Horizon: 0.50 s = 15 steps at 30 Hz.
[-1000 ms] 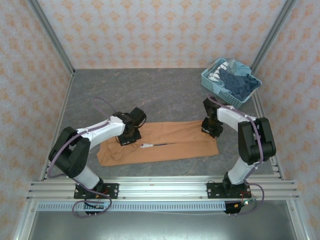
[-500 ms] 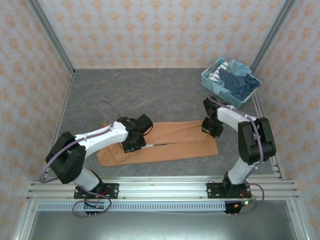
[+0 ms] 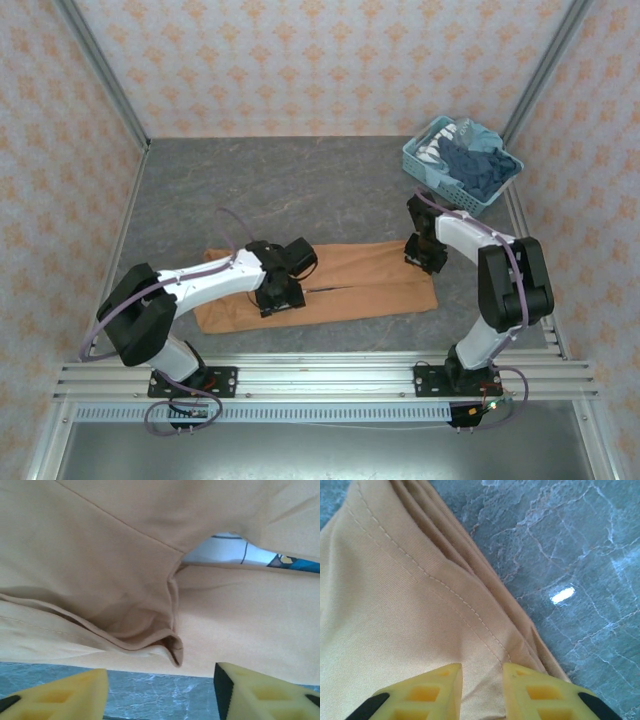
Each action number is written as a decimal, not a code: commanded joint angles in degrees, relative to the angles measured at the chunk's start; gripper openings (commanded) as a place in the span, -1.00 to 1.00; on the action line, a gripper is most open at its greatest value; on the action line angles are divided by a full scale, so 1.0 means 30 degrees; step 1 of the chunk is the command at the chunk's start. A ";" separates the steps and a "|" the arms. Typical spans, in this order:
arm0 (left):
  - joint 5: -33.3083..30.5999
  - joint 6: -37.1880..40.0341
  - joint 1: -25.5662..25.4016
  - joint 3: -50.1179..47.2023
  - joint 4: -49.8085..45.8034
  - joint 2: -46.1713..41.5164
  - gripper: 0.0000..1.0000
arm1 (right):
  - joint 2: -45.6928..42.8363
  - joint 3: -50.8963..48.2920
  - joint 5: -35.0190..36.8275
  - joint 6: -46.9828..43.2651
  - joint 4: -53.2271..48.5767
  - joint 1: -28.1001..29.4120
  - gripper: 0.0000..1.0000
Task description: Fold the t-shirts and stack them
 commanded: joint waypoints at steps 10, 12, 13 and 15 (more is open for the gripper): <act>-0.1113 0.3309 1.1313 0.1391 0.0960 -0.0422 0.16 | -0.1632 0.0188 -0.0796 -0.1393 0.1389 0.0144 -0.22; -0.0856 0.3583 1.2278 0.2203 0.1582 0.1058 0.09 | -0.1047 0.0675 -0.1053 -0.1345 0.1482 0.0164 -0.25; -0.0876 0.3732 1.2535 0.2629 0.1657 0.1726 0.06 | -0.0749 0.0882 -0.1016 -0.1242 0.1484 0.0139 -0.26; -0.1420 0.4204 1.3117 0.3576 0.1372 0.3354 -0.01 | -0.0082 0.1266 -0.0456 -0.1091 0.1271 0.0084 -0.28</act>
